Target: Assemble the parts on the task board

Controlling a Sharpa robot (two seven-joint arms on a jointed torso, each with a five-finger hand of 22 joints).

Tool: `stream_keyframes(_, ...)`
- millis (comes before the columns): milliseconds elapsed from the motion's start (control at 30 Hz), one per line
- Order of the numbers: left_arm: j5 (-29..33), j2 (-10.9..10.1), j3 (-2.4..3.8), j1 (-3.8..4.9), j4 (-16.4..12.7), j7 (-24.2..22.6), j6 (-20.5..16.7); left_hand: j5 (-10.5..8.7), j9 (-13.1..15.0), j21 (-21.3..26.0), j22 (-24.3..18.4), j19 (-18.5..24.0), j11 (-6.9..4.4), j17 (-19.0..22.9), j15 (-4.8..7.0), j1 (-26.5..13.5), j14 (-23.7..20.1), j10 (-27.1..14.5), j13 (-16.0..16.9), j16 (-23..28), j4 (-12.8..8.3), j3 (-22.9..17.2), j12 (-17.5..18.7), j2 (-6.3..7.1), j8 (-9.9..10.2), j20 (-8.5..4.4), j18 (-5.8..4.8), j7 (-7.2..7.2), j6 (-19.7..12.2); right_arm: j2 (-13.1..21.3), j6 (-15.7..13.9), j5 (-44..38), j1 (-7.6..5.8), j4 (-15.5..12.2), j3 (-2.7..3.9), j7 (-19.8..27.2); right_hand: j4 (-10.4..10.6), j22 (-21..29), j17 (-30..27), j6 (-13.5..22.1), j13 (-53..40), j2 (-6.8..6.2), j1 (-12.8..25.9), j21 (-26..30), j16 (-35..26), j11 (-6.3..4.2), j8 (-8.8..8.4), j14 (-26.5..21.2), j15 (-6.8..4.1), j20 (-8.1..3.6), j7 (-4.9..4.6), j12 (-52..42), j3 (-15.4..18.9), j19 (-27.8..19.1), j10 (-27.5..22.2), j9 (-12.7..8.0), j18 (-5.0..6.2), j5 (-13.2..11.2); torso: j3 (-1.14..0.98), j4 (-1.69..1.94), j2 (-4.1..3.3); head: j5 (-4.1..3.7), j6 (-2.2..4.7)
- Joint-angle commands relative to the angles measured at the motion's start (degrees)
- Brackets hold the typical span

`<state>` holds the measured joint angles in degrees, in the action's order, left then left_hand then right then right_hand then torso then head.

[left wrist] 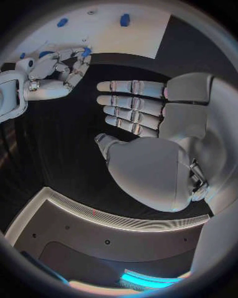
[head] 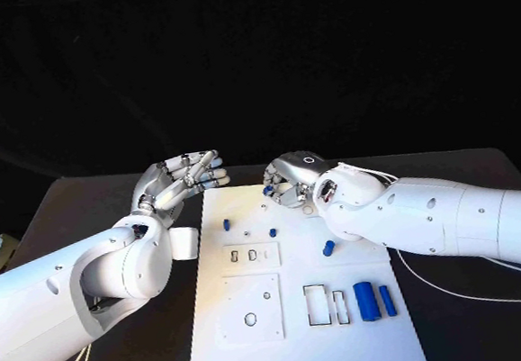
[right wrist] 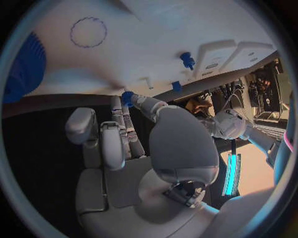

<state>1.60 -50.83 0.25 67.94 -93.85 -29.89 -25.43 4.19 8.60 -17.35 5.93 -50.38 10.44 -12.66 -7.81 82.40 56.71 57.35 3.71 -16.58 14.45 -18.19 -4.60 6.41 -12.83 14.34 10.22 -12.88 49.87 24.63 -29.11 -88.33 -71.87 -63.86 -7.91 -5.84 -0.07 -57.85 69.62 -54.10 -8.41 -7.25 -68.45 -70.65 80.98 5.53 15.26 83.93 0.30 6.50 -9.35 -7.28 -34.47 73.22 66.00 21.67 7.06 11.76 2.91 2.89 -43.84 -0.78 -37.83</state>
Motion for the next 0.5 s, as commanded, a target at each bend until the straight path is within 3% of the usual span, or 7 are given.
stream_keyframes(33, 0.07, 0.16, 0.05, 0.09, -0.02, -0.29, 0.69, -0.18, -0.10, 0.32, -0.05, -0.40, 0.14, -0.06, -0.10, 0.33, -0.11, -0.29, -0.03, 0.33, 0.01, -0.26, 0.33, 0.38, 0.20, 0.05, 0.32, -0.59, -0.34, -0.11, 0.67, -0.03, 0.03, 0.17, 0.00, -0.03, 0.43, 0.22, -0.24, 0.52, 0.07, -0.74, 0.24, 0.35, -0.04, 0.06, -0.36, 2.10, 0.57, 0.18, -0.11, 0.44, 0.11, -0.39, -0.40, -0.08, -0.50, -0.25, 0.00, 0.00, 0.01, 0.02, -0.03)
stream_keyframes(500, 0.07, 0.18, 0.05, 0.09, 0.15, -0.22, 0.71, -0.18, -0.10, 0.32, -0.05, -0.40, 0.14, -0.06, -0.10, 0.33, -0.11, -0.29, -0.03, 0.33, 0.01, -0.26, 0.33, 0.38, 0.20, 0.05, 0.32, -0.59, -0.34, -0.03, 1.20, 0.17, 0.03, 0.13, -0.01, -0.01, 0.57, 0.02, -0.31, 0.94, 0.05, -0.99, 0.24, 0.32, -0.02, 0.17, -0.72, 2.04, 0.73, 0.38, -0.23, 0.44, 0.01, -0.37, -0.49, 0.02, -0.51, -0.20, -0.04, -0.05, 0.01, 0.10, -0.26)
